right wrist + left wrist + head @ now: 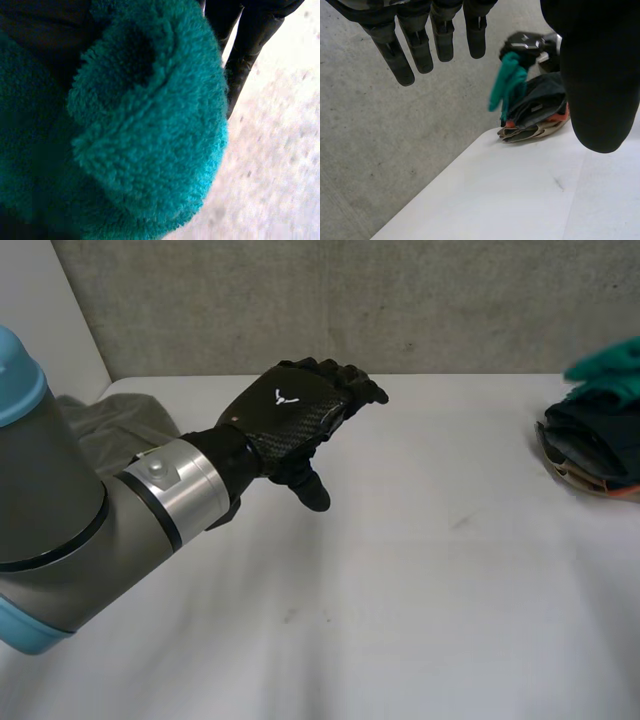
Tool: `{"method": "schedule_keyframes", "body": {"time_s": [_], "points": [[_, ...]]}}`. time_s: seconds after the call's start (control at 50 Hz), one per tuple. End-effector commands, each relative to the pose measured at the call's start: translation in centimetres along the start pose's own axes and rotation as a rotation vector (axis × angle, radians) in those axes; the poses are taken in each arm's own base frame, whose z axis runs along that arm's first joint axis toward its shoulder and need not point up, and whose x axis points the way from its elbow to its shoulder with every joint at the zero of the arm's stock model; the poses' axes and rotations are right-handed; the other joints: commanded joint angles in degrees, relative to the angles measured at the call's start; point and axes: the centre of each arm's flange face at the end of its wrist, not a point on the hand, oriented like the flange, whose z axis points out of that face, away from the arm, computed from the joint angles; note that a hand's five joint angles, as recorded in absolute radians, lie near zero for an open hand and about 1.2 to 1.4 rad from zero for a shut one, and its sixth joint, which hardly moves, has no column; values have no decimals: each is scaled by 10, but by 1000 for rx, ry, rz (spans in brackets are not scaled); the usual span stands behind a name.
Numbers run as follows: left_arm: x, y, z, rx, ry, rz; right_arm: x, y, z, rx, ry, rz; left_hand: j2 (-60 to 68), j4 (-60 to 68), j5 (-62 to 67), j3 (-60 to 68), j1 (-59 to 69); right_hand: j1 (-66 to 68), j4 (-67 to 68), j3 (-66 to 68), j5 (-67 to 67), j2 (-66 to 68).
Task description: Fold the laundry.
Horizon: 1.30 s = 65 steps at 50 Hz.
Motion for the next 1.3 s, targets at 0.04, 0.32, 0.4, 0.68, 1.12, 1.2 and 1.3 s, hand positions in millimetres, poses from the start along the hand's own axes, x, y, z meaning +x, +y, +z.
{"method": "schedule_keyframes", "body": {"time_s": [0.04,0.32,0.4,0.68,1.12,1.2,1.3], "points": [[1,2,0,-6,2,-2,1,55,-56,-100,-14,21,14,16,23,10,6,263,118,128,149,125],[1,-1,-1,0,0,-1,12,44,-67,-136,7,45,14,16,23,10,6,263,118,128,149,125],[2,0,-2,-1,2,-3,8,43,-70,-190,6,97,13,14,21,8,5,-6,-150,-140,-120,-143],[5,-12,-9,27,3,9,59,-30,-95,-382,262,161,13,14,21,8,5,-437,-582,-572,-551,-575],[15,-32,-16,84,27,-17,174,-93,-156,-700,778,-218,9,11,18,5,1,-437,-582,-572,-551,-575],[14,-37,-17,104,21,-9,137,-145,-100,-468,671,-211,4,6,13,0,-4,-437,-582,-572,-551,-575],[9,-44,-19,132,3,6,61,-199,-55,-234,457,-114,-4,-3,5,-8,-12,-437,-582,-572,-551,-575]]}}
